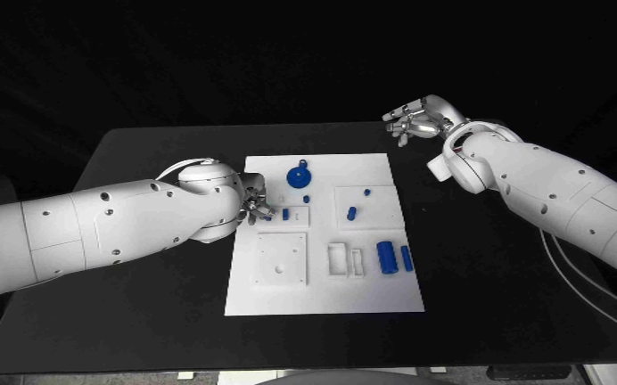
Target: Assemble the parts on the task board
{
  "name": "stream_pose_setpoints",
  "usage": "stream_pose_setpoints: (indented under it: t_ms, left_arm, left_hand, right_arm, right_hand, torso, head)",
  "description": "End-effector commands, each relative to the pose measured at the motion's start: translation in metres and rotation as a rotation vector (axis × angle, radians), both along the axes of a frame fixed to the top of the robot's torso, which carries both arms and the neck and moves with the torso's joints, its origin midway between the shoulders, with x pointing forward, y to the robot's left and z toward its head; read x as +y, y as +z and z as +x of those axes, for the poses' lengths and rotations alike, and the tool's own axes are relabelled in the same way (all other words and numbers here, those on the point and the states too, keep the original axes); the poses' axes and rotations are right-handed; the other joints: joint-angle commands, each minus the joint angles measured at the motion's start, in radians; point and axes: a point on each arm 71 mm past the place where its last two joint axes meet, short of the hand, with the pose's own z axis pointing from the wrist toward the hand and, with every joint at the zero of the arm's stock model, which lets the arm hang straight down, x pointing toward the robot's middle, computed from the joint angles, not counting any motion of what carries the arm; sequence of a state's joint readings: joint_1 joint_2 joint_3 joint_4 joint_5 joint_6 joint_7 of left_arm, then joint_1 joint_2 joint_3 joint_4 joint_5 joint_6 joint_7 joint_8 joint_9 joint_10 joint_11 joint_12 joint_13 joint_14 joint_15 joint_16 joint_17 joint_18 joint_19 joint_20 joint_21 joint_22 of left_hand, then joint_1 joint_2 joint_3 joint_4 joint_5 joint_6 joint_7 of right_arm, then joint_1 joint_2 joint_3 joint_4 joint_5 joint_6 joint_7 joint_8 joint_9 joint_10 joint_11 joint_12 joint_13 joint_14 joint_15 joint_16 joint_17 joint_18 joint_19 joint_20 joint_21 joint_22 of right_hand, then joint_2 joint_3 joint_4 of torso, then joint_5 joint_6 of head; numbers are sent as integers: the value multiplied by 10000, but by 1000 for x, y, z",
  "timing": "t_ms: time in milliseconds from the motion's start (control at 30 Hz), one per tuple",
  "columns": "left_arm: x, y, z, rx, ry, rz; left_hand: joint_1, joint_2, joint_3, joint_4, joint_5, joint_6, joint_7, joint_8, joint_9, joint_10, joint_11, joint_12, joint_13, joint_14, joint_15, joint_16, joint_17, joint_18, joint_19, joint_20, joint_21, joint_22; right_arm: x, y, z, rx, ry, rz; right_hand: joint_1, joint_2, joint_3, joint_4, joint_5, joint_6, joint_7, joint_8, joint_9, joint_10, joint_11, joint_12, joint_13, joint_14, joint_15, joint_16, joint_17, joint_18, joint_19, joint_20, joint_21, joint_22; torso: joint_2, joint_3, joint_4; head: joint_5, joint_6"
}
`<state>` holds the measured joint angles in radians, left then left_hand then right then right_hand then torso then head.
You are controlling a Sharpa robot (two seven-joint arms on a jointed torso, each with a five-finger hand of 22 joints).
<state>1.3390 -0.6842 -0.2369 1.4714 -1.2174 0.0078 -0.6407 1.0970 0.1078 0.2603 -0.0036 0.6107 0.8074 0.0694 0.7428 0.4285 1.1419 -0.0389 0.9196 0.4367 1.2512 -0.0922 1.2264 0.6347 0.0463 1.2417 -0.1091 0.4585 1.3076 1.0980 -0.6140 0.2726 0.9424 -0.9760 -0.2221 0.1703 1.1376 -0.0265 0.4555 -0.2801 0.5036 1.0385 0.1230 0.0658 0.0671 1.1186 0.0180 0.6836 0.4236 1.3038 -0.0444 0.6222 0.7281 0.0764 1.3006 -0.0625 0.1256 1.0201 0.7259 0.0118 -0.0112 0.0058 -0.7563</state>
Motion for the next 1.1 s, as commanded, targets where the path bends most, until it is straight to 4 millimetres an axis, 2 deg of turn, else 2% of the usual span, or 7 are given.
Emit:
stream_pose_setpoints:
  t_ms: [33, 300, 333, 400, 433, 667, 1100]
  left_arm:
    - [-4, -5, -4, 312, -165, -104]
    - [-3, -4, -2, 270, -30, -190]
    - [-2, -4, -2, 272, -9, -200]
    - [-2, -5, -2, 280, 18, -210]
    - [-2, -5, -2, 283, 35, -214]
    - [0, -5, -1, 305, 167, -173]
    - [2, -5, 1, 265, 297, -123]
  left_hand:
    - [-17, 37, 1138, -1213, 35, 392, -366, -27, -39, 13, -44, -52, -3, 41, -3, -73, 12, 39, 49, -25, -88, 187]
    - [69, -17, 981, -925, -112, 311, -350, -86, -84, -5, -47, -52, 7, 59, 1, -114, 3, 26, 86, -18, -198, 171]
    - [11, -60, 901, -813, -256, 259, -358, -115, -99, -15, -32, -51, 9, 58, 12, -118, 1, 18, 97, -10, -210, 170]
    - [-95, -212, 611, -564, -890, 183, -394, -182, -151, -37, -35, -32, 21, 56, 13, -135, -10, 2, 111, 1, -257, 151]
    - [-89, -242, 509, -421, -951, 188, -381, -287, -267, -59, -30, -20, 29, 58, 18, -144, -17, -7, 123, 0, -292, 141]
    - [37, -558, 71, 165, -947, 246, -413, -338, -676, -185, -21, 46, 44, 20, 24, -163, -33, -40, 201, 5, -486, 172]
    - [59, -838, -270, 637, -1027, 176, -407, -213, -933, -321, 2, 122, 4, -20, 42, -158, -46, -46, 240, 22, -638, 184]
  right_arm:
    - [1, 0, 0, 39, 80, 40]
    - [1, 0, 0, 38, 79, 49]
    - [1, 0, 0, 38, 79, 52]
    - [1, 0, 0, 38, 80, 55]
    - [1, 0, 0, 39, 80, 57]
    - [1, -1, 0, 43, 75, 67]
    - [0, -3, -1, 102, 85, 67]
  right_hand:
    - [58, -11, 51, -5, 36, 53, 22, -35, -4, -73, -16, 58, -13, -82, 19, 13, -10, 25, -96, 3, 25, 16]
    - [58, -11, 51, -5, 36, 53, 22, -35, -4, -73, -16, 58, -13, -82, 19, 13, -10, 25, -96, 3, 25, 16]
    - [58, -11, 51, -5, 36, 53, 22, -35, -4, -73, -16, 58, -13, -82, 19, 13, -10, 25, -96, 3, 25, 16]
    - [41, -11, 39, -1, 45, 41, 25, -36, -5, -78, -14, 54, -16, -86, 22, 8, -12, 23, -97, 7, 12, 9]
    - [41, -11, 39, -1, 45, 41, 25, -36, -5, -78, -14, 54, -16, -86, 22, 8, -12, 23, -97, 7, 12, 9]
    - [74, -36, 40, -30, 79, 39, 27, -35, -3, -84, -14, 48, -21, -90, 20, 2, -15, 25, -92, 3, 10, 9]
    - [80, -38, 38, -17, 90, 38, 25, -35, -4, -73, -16, 44, -27, -83, 18, 3, -17, 26, -92, 1, 14, 20]
  torso:
    - [-3, -3, 2]
    - [-3, -6, 6]
    - [-3, -7, 6]
    - [-1, -8, 0]
    - [-1, -8, 0]
    - [-3, -6, -3]
    - [0, -2, -1]
  head:
    - [-11, 17]
    - [-21, 27]
    - [-20, 31]
    - [-17, 37]
    - [-16, 34]
    - [-14, 41]
    - [-47, 43]
